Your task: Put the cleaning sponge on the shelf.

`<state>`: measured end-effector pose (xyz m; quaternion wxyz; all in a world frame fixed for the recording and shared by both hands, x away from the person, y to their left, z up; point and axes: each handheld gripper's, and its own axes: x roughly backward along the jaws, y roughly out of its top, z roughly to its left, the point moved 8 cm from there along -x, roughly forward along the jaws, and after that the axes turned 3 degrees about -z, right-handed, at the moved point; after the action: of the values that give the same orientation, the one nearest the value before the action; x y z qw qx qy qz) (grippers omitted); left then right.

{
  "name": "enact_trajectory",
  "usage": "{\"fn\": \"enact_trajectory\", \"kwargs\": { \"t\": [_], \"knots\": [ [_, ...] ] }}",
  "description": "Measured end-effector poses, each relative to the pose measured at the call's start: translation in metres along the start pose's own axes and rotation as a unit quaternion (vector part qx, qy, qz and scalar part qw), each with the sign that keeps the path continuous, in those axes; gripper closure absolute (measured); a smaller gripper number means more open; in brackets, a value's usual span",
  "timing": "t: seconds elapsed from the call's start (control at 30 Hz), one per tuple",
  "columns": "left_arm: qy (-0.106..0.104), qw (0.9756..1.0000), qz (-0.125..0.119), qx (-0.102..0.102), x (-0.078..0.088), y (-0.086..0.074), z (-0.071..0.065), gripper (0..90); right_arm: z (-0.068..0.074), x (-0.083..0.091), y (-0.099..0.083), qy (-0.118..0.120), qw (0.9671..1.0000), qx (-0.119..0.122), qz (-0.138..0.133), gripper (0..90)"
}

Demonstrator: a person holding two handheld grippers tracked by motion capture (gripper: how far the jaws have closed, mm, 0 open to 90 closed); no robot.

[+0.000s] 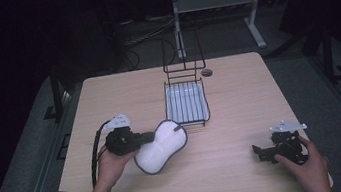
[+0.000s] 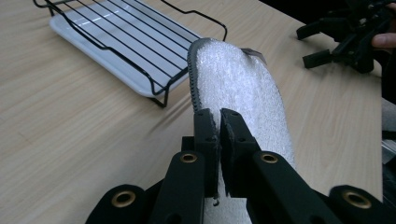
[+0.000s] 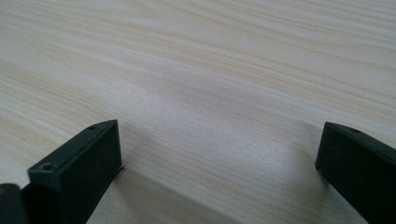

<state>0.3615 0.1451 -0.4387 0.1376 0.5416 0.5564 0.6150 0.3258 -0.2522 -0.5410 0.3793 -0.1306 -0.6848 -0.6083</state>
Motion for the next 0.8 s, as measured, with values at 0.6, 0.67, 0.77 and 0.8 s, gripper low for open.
{"fn": "enact_trajectory", "kwargs": {
  "t": [0.6,0.67,0.77,0.8],
  "knots": [
    [0.015,0.9997,-0.02,0.003,-0.006,0.026,0.018,86.1,0.0,0.0,0.0,0.001,1.0,0.0,0.0,0.0],
    [0.015,0.9996,-0.022,0.003,-0.006,0.029,0.019,86.1,0.0,0.0,0.0,0.0,1.0,0.0,0.0,0.0],
    [0.018,0.9996,-0.024,0.003,-0.007,0.032,0.021,86.1,0.0,0.0,0.0,0.0,1.0,0.0,0.0,0.0],
    [0.019,0.9993,-0.03,0.006,-0.008,0.035,0.023,86.2,0.0,0.0,0.0,0.0,1.0,-0.001,0.0,0.0]
  ]
}}
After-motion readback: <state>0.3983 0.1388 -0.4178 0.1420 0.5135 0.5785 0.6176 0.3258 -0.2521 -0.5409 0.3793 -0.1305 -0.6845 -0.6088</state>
